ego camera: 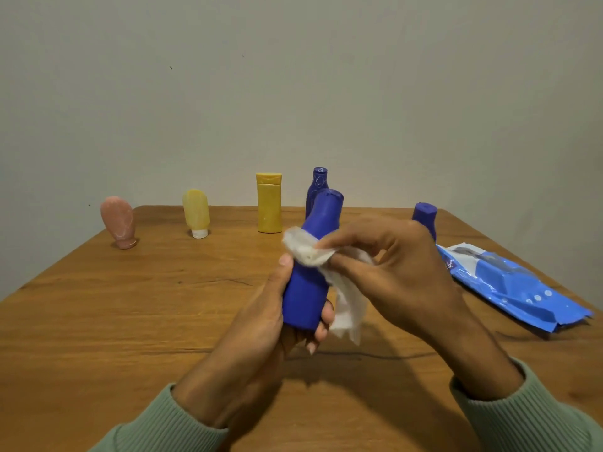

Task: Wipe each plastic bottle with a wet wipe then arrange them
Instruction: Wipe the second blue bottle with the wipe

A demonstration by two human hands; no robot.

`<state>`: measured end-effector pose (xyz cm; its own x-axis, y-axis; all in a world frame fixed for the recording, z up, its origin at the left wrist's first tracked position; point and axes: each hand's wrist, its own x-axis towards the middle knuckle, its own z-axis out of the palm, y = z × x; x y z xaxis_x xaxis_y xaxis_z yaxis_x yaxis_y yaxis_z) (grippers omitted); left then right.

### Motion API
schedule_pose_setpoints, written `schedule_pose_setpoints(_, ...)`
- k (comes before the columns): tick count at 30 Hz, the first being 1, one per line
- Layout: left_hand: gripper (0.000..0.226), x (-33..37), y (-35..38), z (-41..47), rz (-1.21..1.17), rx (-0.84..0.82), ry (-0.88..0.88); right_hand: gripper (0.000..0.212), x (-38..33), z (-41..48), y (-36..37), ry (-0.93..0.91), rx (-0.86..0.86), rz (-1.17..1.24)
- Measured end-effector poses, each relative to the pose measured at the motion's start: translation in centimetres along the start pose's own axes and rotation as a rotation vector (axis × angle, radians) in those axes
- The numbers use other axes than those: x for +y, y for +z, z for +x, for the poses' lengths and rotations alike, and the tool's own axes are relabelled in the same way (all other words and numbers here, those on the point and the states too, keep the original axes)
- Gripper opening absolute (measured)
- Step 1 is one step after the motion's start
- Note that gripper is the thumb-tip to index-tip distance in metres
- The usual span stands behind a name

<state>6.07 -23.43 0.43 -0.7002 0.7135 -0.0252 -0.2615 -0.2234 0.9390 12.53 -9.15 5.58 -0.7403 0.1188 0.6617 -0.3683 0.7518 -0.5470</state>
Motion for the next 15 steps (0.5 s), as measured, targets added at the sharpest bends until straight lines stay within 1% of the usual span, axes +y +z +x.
schedule_pose_setpoints(2, 0.064, -0.1, -0.1, 0.0, 0.104, 0.0, 0.005, 0.016, 0.4, 0.2, -0.1, 0.005, 0.157, -0.003)
schedule_pose_setpoints(4, 0.066, -0.1, 0.0, 0.0, 0.149, -0.02, 0.004, 0.016, 0.9, 0.4, -0.2, 0.001, 0.303, -0.023)
schedule_pose_setpoints(6, 0.066, -0.1, 0.2, -0.2, 0.148, -0.037, 0.002, 0.017, 1.1, 0.4, -0.1, 0.001, 0.367, -0.019)
schedule_pose_setpoints(7, 0.067, -0.1, 0.3, -0.2, 0.125, -0.04, -0.009, 0.017, 1.1, 0.4, -0.1, 0.01, 0.356, -0.005)
schedule_pose_setpoints(9, 0.065, -0.1, 0.4, -0.2, 0.001, -0.034, -0.037, 0.017, 0.8, 0.3, 0.1, 0.052, 0.245, 0.058)
schedule_pose_setpoints(11, 0.059, 0.1, 0.5, 0.0, -0.167, -0.013, -0.031, 0.015, 0.4, 0.2, 0.2, 0.095, 0.067, 0.124)
schedule_pose_setpoints(13, 0.057, 0.1, 0.4, 0.2, -0.257, -0.004, -0.017, 0.014, -0.1, 0.2, 0.0, 0.096, -0.116, 0.117)
schedule_pose_setpoints(15, 0.056, 0.2, 0.5, 0.3, -0.303, -0.013, -0.025, 0.016, -0.4, 0.1, -0.2, 0.072, -0.231, 0.085)
